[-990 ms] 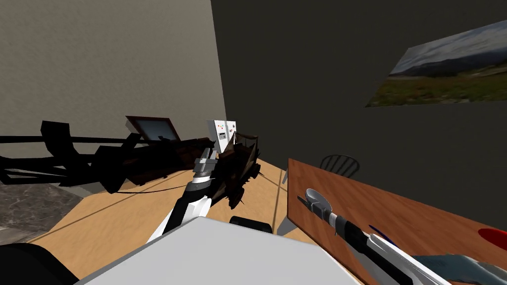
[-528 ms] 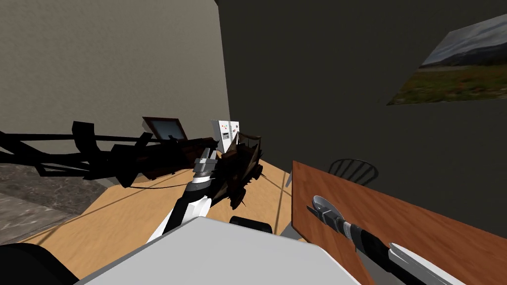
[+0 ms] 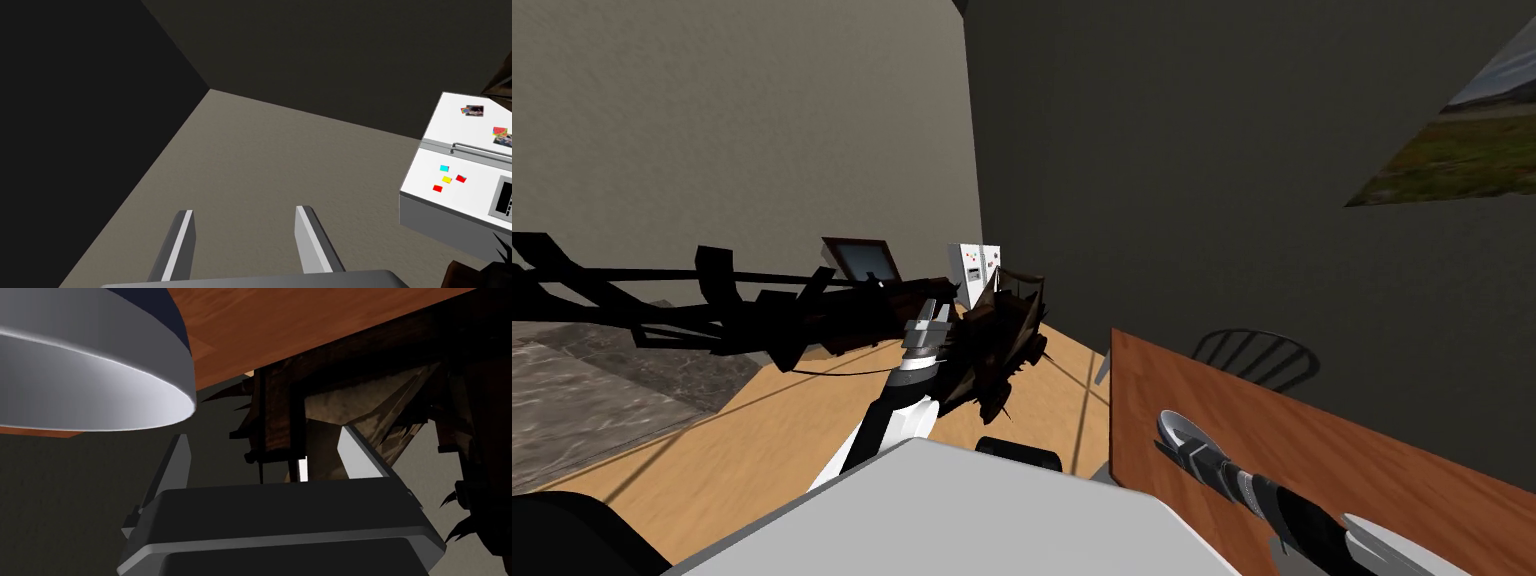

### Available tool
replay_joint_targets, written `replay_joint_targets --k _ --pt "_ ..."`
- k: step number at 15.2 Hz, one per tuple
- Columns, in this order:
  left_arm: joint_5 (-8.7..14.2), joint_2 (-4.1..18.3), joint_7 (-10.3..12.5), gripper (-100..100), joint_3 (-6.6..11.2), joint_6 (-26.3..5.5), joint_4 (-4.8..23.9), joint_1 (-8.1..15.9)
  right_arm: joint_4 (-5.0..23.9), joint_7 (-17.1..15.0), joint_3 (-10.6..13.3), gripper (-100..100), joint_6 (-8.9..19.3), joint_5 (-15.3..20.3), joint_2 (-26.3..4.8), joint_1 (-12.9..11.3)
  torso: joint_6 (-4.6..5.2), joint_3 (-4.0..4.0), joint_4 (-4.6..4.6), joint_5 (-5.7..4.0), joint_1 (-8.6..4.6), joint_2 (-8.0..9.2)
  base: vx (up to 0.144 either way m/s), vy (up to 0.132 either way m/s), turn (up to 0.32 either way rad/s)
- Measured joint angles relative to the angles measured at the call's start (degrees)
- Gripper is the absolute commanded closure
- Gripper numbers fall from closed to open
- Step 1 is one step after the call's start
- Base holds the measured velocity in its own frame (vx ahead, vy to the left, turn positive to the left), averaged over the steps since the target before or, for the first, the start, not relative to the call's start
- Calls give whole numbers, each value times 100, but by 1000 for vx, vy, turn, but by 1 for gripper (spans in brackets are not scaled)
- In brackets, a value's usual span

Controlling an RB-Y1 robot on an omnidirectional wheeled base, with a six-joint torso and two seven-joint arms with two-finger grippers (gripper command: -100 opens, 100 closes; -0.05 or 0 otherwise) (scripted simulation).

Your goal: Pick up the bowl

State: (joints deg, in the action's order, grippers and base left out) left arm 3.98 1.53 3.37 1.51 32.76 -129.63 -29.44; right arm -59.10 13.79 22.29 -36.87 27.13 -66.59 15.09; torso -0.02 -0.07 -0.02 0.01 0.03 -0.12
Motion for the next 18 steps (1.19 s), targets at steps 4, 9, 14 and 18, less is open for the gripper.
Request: replay_joint_targets --k 4,9,14,18 --pt "0 0 0 0 0 0 0 -1 352 140 192 -100 -67 184 -183 47 3 -2 -1 0 2 -3 42 7 114" --pt "0 0 0 0 0 0 0 0 1056 308 540 -100 -293 484 -354 -57 2 -4 -2 3 8 -6 49 22 153" --pt "0 0 0 0 0 0 0 0 1528 508 908 -100 -379 786 -495 29 3 -2 -1 4 14 -3 44 32 134" --pt "0 0 0 0 0 0 0 -1 2080 721 1182 -100 -594 1015 -480 -31 4 -1 0 4 18 -1 41 41 112"
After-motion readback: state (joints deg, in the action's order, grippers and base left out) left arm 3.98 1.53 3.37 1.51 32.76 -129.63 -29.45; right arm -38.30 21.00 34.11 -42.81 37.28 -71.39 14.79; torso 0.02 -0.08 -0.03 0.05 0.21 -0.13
